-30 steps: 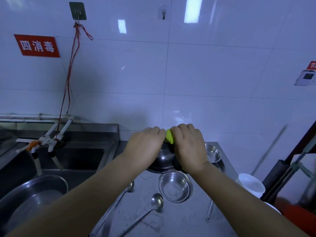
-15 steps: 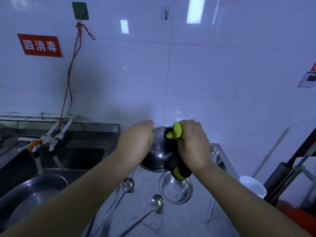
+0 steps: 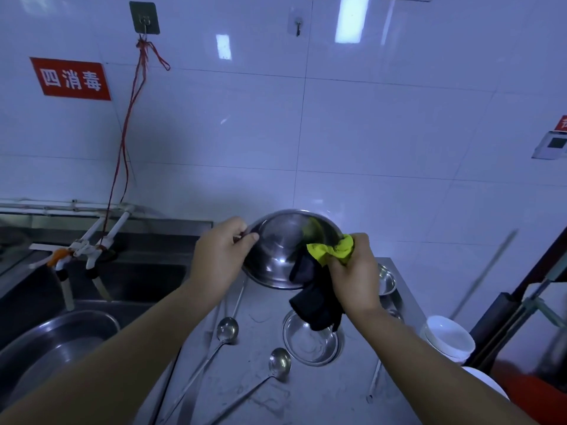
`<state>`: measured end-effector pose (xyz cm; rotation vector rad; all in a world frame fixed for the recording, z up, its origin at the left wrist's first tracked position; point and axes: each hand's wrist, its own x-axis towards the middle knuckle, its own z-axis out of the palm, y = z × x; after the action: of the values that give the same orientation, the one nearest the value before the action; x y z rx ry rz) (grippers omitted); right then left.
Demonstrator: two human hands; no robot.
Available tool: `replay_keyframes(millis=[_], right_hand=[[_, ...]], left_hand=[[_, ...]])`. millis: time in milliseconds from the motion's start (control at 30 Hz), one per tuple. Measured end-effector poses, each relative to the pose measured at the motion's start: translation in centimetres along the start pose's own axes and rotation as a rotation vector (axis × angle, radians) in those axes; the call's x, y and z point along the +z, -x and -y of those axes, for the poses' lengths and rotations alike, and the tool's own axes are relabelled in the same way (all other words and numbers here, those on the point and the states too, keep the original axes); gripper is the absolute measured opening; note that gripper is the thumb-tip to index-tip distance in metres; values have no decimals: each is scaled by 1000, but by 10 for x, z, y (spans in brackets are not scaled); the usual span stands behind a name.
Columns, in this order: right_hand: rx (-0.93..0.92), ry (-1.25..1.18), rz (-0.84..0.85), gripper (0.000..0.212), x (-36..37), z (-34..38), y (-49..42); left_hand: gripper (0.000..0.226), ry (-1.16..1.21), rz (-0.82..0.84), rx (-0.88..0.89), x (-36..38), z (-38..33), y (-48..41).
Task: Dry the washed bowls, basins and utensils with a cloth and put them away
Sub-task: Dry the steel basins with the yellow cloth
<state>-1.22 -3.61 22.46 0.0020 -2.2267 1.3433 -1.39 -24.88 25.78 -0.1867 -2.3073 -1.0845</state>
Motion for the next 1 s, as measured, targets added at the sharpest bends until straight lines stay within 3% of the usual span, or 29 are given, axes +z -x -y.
replay_keyframes(millis=[100, 167, 300, 400, 533, 667, 733, 800, 900, 1000], right_hand=[[-104, 33, -76, 33, -7, -7, -2], [-163, 57, -127, 35, -11, -12, -3], [-193, 34, -175, 24, -11, -20, 2], [-190, -30, -120, 16, -13, -29, 0], [-308, -114, -59, 44, -18, -15, 2], [-433, 21, -10, 42, -20, -20, 4], [-372, 79, 65, 37, -21, -44, 3], [-187, -32, 123, 23, -21, -45, 9], [53, -236, 34, 42, -27, -23, 11], [3, -303, 132, 45, -25, 6, 2]], left_hand=[[17, 70, 136, -146, -4, 8, 8], [21, 106, 257, -340, -7, 9, 11], [17, 436, 505, -701, -7, -4, 15], [15, 609, 431, -836, -5, -6, 17], [8, 1004, 262, -1018, -5, 0, 16], [12, 1093, 304, -1069, -8, -1, 13], [13, 1098, 328, -1060, -11, 1, 10], [14, 1044, 318, -1008, -14, 4, 8], [22, 930, 211, -908, -12, 11, 7], [16, 847, 177, -809, -2, 1, 13]])
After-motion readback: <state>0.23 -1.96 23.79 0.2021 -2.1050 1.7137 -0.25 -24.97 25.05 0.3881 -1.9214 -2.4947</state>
